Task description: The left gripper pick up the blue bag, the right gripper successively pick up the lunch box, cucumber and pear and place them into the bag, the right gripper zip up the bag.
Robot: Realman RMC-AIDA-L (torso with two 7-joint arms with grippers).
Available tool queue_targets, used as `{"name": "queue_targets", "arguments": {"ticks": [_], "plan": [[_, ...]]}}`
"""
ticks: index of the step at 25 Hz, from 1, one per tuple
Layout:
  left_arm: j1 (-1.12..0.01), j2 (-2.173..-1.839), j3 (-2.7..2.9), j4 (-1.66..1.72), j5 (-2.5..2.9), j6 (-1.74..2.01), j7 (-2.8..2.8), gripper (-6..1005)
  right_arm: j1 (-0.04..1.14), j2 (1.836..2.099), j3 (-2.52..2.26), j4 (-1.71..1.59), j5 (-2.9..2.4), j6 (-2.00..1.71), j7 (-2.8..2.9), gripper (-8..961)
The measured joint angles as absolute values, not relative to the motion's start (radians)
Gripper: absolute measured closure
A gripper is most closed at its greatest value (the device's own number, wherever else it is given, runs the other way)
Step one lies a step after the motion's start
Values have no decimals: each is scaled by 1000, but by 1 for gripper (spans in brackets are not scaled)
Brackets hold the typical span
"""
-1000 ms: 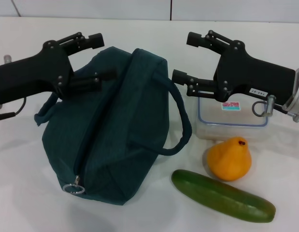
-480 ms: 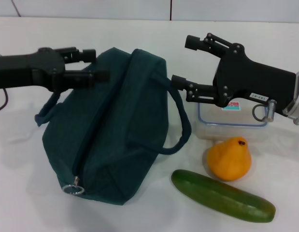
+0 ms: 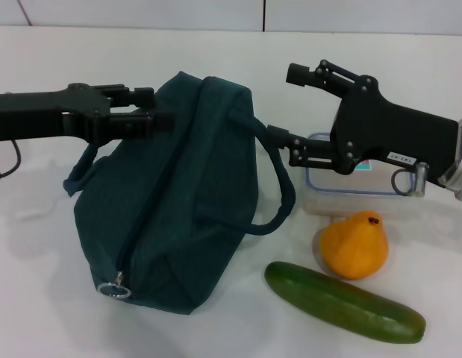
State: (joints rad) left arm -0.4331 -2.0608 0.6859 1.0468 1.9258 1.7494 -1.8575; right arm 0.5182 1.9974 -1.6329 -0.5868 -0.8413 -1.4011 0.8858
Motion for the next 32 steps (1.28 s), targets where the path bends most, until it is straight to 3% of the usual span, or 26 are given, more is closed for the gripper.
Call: {"name": "queue_targets", "arguments": {"ticks": [5, 16, 24, 32], "plan": [[-429, -2059, 689, 1050, 1885, 1752, -1854, 344, 512, 1997, -1629, -596, -858, -1405, 885, 72], [-419, -2065, 727, 1108, 1896, 1750, -1886, 418, 511, 1988, -1629, -599, -859, -1424, 885, 72], [-401, -2063, 712, 1119, 1824, 1748, -1873, 392, 515, 1988, -1629, -600, -859, -1418, 885, 72], [-382, -2067, 712, 1120, 1842, 1743, -1858, 225, 523, 1987, -1629, -603, -859, -1415, 885, 73]]}}
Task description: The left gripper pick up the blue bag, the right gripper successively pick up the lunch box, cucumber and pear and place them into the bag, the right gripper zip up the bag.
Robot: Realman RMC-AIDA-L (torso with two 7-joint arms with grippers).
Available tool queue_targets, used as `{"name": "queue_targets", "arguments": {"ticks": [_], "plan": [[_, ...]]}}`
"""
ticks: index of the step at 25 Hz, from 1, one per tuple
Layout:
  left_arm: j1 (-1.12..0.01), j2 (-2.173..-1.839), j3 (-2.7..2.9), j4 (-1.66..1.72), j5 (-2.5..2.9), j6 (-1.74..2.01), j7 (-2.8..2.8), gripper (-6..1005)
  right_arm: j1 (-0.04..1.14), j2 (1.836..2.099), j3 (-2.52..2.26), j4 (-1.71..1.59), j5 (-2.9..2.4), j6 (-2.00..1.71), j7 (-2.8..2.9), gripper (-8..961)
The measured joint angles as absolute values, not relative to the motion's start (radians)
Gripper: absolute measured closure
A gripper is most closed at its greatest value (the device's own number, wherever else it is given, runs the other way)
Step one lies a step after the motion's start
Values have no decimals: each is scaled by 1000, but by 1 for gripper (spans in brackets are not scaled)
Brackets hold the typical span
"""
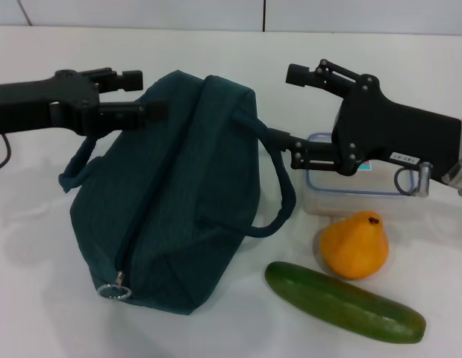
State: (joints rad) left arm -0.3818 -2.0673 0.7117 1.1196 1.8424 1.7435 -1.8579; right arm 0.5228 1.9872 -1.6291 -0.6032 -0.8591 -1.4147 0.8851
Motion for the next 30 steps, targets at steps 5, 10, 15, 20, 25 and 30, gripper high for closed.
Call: {"name": "queue_targets", "arguments": {"ticks": [5, 10, 15, 20, 25, 30], "plan": [[-384, -2083, 720, 1107, 1901, 1687, -1845, 149, 535, 1986, -1629, -602, -863, -1408, 885, 73], [-399, -2081, 714, 1047, 1901, 1653, -1836, 105, 539, 1991, -1629, -601, -873, -1377, 885, 73], [-413, -2076, 713, 1005, 1892, 1649, -1795, 124, 540, 1991, -1629, -597, -874, -1374, 885, 73], [-413, -2084, 712, 953, 1876, 1615, -1693, 207, 540, 1987, -1628, -597, -875, -1373, 885, 74], [-416, -2083, 711, 919, 1856, 1596, -1676, 360, 536, 1985, -1624, -595, -876, -1377, 876, 74], [-408, -2085, 710, 896, 1835, 1592, -1654, 524, 521, 1992, -1616, -595, -876, -1384, 860, 74]]}}
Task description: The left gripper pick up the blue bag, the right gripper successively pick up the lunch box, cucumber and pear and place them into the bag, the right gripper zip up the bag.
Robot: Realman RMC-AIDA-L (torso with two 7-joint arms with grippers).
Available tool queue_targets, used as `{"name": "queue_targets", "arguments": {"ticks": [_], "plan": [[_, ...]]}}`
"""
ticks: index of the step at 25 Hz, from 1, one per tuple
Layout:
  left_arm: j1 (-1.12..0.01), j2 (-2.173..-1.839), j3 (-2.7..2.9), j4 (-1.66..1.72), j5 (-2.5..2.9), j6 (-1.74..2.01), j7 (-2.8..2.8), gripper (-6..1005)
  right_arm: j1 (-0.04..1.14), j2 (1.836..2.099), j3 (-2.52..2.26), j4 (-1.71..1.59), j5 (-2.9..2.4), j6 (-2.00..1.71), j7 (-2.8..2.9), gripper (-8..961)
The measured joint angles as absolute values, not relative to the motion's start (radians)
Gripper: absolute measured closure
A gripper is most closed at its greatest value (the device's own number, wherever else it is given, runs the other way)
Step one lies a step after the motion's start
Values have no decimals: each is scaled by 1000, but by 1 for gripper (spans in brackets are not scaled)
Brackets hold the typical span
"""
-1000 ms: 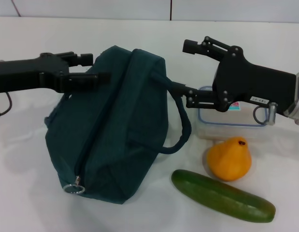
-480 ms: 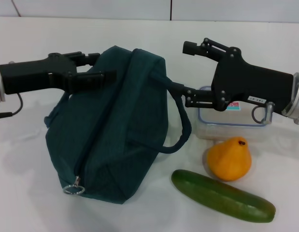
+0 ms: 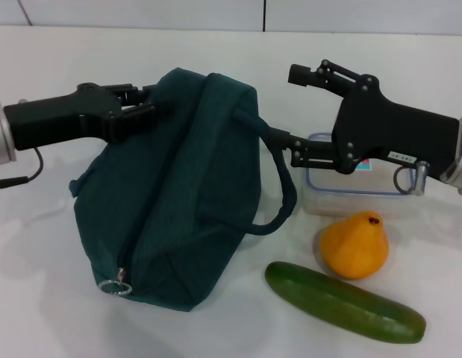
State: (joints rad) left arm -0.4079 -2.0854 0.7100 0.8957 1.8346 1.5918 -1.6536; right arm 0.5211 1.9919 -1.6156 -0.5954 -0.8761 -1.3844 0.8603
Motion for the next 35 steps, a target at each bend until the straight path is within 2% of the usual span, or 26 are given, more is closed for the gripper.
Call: {"name": "queue_targets", "arguments": {"ticks": [9, 19, 23, 26, 28, 30, 32, 35], "plan": [[-412, -2084, 711, 863, 1826, 1592, -1624, 725, 508, 2005, -1615, -579, -876, -1383, 856, 74], [-410, -2084, 712, 862, 1833, 1590, -1618, 782, 455, 2013, -1614, -572, -862, -1409, 872, 75], [-408, -2085, 710, 852, 1803, 1561, -1614, 836, 418, 2009, -1614, -571, -861, -1415, 913, 75], [-408, -2083, 710, 817, 1766, 1549, -1583, 855, 384, 1984, -1613, -570, -863, -1430, 951, 75], [-412, -2082, 710, 790, 1747, 1541, -1555, 868, 365, 1957, -1608, -560, -872, -1458, 989, 75], [-415, -2083, 711, 777, 1740, 1533, -1537, 868, 361, 1925, -1603, -526, -889, -1509, 1028, 75], [-416, -2085, 715, 771, 1738, 1530, -1527, 868, 366, 1881, -1601, -463, -911, -1587, 1063, 75], [-420, -2086, 716, 754, 1736, 1528, -1513, 869, 367, 1838, -1572, -354, -913, -1661, 1093, 75]]}}
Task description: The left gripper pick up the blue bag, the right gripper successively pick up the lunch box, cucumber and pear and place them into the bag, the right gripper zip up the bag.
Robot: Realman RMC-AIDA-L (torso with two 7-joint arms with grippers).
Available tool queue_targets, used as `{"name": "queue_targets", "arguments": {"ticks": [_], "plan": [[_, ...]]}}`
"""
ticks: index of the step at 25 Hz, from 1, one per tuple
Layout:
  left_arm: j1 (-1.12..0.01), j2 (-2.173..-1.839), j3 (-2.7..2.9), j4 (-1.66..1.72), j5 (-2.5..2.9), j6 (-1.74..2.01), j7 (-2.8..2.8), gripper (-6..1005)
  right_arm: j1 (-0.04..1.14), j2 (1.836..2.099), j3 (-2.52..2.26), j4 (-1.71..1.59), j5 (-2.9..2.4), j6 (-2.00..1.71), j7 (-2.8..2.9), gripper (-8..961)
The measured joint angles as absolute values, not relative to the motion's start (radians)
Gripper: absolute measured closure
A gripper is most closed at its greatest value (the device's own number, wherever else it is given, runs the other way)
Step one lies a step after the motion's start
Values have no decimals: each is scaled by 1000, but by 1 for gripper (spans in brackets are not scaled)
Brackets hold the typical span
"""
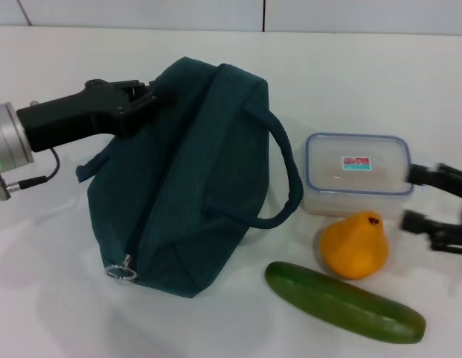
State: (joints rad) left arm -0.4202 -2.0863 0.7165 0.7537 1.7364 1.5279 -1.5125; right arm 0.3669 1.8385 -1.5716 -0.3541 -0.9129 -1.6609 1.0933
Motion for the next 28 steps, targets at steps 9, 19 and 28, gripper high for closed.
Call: {"name": "queue_targets", "arguments": {"ticks": [9, 19, 28], "plan": [[-467, -2087, 718, 611, 1659, 1435, -1406, 874, 297, 1910, -1324, -191, -921, -1602, 1118, 76], [-513, -2088, 734, 565, 1665, 1411, -1368, 873, 333, 1885, -1338, -198, -1067, -1647, 1178, 77], [-507, -2088, 735, 566, 1658, 1410, -1344, 877, 430, 1890, -1342, -197, -1157, -1538, 1275, 82]]}}
